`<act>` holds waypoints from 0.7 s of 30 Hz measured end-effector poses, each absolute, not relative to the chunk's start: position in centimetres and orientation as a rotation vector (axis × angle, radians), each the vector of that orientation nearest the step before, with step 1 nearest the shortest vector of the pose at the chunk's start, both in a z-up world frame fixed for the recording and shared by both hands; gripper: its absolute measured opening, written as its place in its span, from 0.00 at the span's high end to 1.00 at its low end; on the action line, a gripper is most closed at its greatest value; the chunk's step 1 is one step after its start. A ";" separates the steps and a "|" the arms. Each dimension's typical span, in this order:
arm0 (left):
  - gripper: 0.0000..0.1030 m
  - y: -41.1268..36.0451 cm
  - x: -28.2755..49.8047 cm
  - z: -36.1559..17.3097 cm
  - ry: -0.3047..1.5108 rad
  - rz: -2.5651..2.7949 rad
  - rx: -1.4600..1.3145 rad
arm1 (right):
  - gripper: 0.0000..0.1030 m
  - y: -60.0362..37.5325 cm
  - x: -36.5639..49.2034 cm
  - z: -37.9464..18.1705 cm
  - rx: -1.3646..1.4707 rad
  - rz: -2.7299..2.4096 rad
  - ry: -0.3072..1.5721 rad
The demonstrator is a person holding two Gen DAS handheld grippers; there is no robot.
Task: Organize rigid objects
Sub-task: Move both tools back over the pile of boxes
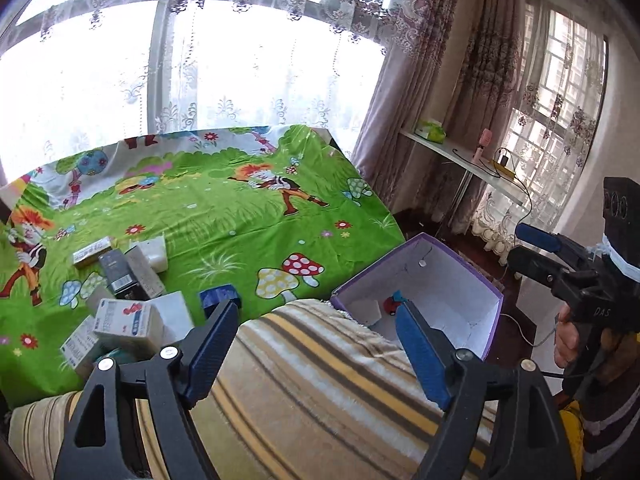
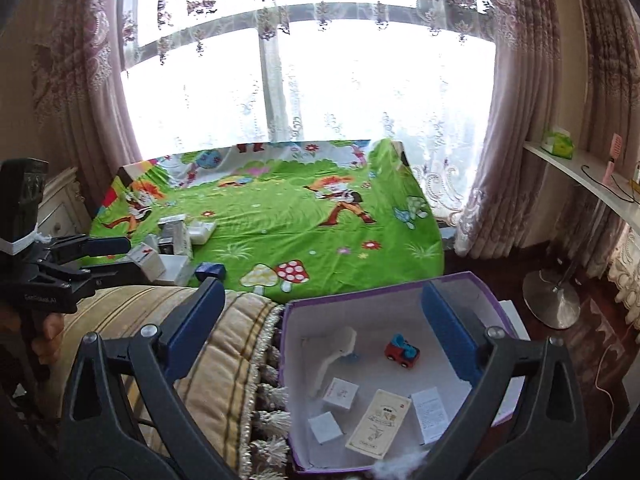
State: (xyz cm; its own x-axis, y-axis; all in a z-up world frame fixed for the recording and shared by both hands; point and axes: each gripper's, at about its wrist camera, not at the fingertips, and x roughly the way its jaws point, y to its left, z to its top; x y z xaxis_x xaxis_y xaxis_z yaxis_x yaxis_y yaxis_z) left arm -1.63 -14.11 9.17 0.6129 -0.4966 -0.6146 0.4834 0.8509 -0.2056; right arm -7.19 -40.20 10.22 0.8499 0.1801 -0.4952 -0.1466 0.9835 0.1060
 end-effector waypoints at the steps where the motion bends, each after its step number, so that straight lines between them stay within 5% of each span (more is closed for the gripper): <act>1: 0.21 -12.8 -1.8 9.0 0.717 -0.555 -0.051 | 0.03 -39.6 -7.1 10.4 0.062 0.193 0.524; 21: 0.21 3.4 -2.5 4.7 0.826 -0.316 -0.357 | 0.03 -28.9 -1.8 8.4 -0.010 0.439 0.755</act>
